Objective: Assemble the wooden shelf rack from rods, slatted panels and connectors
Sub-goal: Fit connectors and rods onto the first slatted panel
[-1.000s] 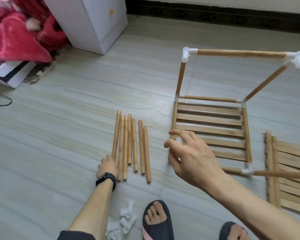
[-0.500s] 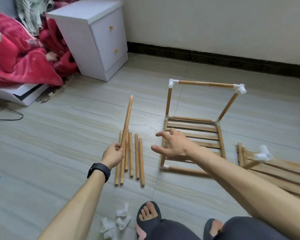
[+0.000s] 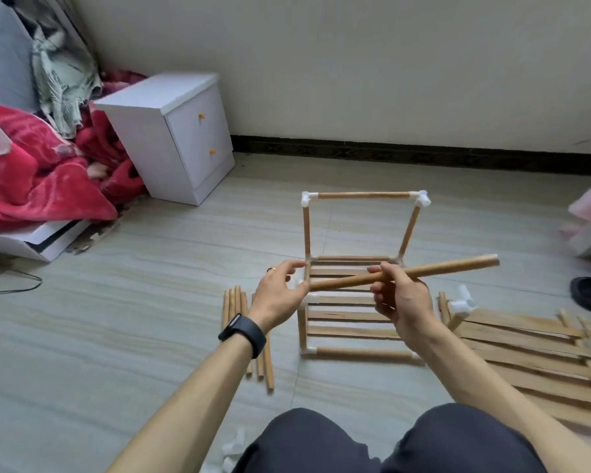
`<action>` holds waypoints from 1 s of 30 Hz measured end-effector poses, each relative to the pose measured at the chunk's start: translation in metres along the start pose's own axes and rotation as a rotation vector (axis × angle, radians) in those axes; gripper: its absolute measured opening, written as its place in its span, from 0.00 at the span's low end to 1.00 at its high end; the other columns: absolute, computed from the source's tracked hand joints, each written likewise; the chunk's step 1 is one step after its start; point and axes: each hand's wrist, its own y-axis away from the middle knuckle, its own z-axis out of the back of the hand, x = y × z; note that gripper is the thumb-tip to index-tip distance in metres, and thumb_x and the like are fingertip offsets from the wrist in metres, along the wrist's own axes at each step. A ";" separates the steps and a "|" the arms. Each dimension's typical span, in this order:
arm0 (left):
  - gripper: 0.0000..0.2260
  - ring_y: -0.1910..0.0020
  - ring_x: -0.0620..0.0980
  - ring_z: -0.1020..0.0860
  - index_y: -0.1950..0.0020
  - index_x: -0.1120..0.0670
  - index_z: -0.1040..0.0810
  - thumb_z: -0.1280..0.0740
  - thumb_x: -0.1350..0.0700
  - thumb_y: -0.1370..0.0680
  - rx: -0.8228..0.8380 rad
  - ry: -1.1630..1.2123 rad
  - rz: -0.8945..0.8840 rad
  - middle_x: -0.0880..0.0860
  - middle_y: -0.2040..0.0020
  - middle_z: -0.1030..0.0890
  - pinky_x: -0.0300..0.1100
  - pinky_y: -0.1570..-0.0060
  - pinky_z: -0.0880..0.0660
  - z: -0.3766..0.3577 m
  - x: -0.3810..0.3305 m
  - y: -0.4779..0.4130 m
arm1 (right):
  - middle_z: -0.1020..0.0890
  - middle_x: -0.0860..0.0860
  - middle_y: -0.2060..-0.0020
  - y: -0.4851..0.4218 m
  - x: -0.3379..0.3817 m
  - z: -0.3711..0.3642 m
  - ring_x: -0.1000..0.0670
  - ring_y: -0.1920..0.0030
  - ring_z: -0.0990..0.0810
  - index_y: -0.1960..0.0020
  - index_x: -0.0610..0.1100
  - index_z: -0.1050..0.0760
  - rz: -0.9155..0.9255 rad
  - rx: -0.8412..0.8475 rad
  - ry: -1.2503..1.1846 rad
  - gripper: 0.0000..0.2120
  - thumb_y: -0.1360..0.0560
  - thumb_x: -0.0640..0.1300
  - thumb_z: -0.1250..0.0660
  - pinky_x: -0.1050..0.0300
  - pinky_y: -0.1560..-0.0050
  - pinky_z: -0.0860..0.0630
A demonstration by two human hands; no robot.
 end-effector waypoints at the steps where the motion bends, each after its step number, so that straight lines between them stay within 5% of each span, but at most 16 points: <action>1: 0.20 0.33 0.50 0.27 0.29 0.44 0.30 0.34 0.45 0.20 -0.002 0.079 0.133 0.50 0.32 0.27 0.48 0.37 0.28 -0.007 0.001 -0.005 | 0.22 0.49 0.70 0.002 -0.004 0.008 0.53 0.71 0.24 0.51 0.41 0.14 -0.013 -0.036 -0.028 0.13 0.20 0.48 0.33 0.61 0.71 0.27; 3: 0.25 0.31 0.56 0.28 0.25 0.50 0.35 0.37 0.43 0.19 0.019 0.175 0.339 0.56 0.28 0.29 0.51 0.33 0.29 -0.024 0.003 -0.015 | 0.24 0.50 0.71 0.005 -0.012 0.020 0.54 0.71 0.26 0.49 0.40 0.15 -0.058 -0.094 -0.114 0.13 0.22 0.47 0.34 0.61 0.70 0.29; 6: 0.26 0.34 0.55 0.25 0.24 0.55 0.35 0.44 0.40 0.17 0.084 0.205 0.448 0.55 0.34 0.22 0.47 0.41 0.29 -0.050 0.006 -0.025 | 0.25 0.50 0.71 0.008 -0.023 0.030 0.54 0.72 0.27 0.52 0.43 0.13 -0.110 -0.120 -0.205 0.12 0.23 0.47 0.34 0.62 0.71 0.30; 9: 0.21 0.57 0.44 0.16 0.36 0.58 0.26 0.45 0.42 0.16 0.021 0.280 0.412 0.51 0.51 0.18 0.41 0.60 0.26 -0.062 0.009 -0.028 | 0.24 0.50 0.70 0.011 -0.035 0.034 0.53 0.73 0.28 0.53 0.44 0.17 -0.162 -0.164 -0.281 0.11 0.22 0.47 0.35 0.62 0.73 0.30; 12: 0.16 0.64 0.43 0.15 0.50 0.55 0.25 0.44 0.44 0.15 -0.018 0.379 0.334 0.53 0.55 0.18 0.38 0.65 0.27 -0.063 0.014 -0.028 | 0.24 0.50 0.71 0.013 -0.046 0.034 0.54 0.74 0.29 0.53 0.44 0.17 -0.215 -0.149 -0.336 0.12 0.21 0.47 0.37 0.62 0.74 0.30; 20: 0.16 0.61 0.47 0.18 0.55 0.52 0.25 0.41 0.43 0.16 -0.064 0.433 0.360 0.48 0.67 0.18 0.42 0.59 0.29 -0.071 0.022 -0.028 | 0.24 0.51 0.71 0.008 -0.072 0.037 0.53 0.73 0.28 0.58 0.46 0.23 -0.327 -0.186 -0.412 0.09 0.22 0.48 0.36 0.60 0.71 0.29; 30: 0.16 0.59 0.52 0.18 0.56 0.53 0.29 0.42 0.44 0.15 -0.041 0.382 0.296 0.52 0.63 0.19 0.44 0.56 0.26 -0.076 0.035 -0.014 | 0.23 0.51 0.70 -0.009 -0.071 0.045 0.53 0.70 0.25 0.60 0.47 0.20 -0.249 -0.047 -0.249 0.12 0.19 0.48 0.33 0.59 0.68 0.28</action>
